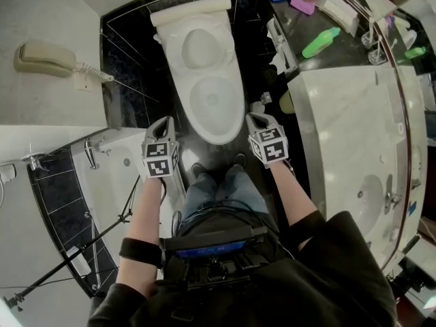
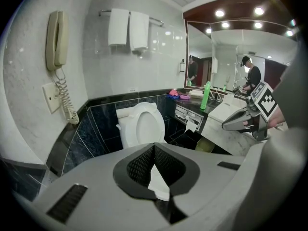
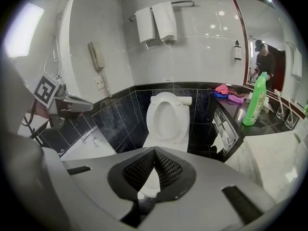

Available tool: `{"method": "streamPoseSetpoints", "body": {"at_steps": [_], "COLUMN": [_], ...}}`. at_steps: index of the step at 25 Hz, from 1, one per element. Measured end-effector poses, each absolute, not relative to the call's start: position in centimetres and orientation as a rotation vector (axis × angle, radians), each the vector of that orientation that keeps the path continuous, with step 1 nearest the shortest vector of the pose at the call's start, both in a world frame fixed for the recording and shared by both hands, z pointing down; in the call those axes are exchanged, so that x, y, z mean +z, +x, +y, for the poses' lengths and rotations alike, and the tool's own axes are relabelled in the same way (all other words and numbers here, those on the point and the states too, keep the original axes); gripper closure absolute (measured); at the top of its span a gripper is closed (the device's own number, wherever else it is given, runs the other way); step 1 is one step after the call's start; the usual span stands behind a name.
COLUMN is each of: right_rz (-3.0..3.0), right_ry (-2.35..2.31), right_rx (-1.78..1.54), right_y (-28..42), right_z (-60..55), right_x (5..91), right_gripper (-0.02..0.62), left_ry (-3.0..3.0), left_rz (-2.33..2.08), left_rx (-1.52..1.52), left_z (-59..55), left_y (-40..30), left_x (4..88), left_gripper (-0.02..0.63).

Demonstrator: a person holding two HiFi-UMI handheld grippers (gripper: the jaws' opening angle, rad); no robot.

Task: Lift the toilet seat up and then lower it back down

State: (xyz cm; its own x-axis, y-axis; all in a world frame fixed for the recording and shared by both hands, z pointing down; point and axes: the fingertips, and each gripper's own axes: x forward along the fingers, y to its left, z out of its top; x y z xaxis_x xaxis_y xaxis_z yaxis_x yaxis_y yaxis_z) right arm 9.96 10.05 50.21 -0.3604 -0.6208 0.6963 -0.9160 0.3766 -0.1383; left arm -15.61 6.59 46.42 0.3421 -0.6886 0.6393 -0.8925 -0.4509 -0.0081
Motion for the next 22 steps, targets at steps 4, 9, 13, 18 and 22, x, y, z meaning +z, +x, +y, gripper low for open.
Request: {"method": "streamPoseSetpoints", "body": {"at_steps": [4,9,13,18,22], "right_rz": [-2.082,-2.078,-2.073,-2.071,-2.067], "right_ry": [1.323,1.323,1.320,1.322,1.314], "right_rx": [0.724,0.727,0.742,0.740,0.742], "right_y": [9.8,9.7,9.7,9.8,9.8], "right_z": [10.4,10.4,10.7,10.8,10.6], "right_x": [51.0,51.7,51.9,52.0,52.0], "right_gripper": [0.588,0.588,0.588,0.588,0.588], "left_ry": [2.256,2.252,2.257,2.261,2.258], "left_rz": [-1.386,-1.365,-1.358,-1.350,-1.362], "left_rx": [0.824,0.846,0.845,0.832,0.830], "left_z": [6.7,7.2,7.2,7.3,7.3], "left_y": [-15.9,-15.6,-15.1,-14.4,-14.4], "left_x": [47.3,48.5,48.7,48.2,48.3], "left_gripper": [0.598,0.598,0.598,0.598,0.598]}}
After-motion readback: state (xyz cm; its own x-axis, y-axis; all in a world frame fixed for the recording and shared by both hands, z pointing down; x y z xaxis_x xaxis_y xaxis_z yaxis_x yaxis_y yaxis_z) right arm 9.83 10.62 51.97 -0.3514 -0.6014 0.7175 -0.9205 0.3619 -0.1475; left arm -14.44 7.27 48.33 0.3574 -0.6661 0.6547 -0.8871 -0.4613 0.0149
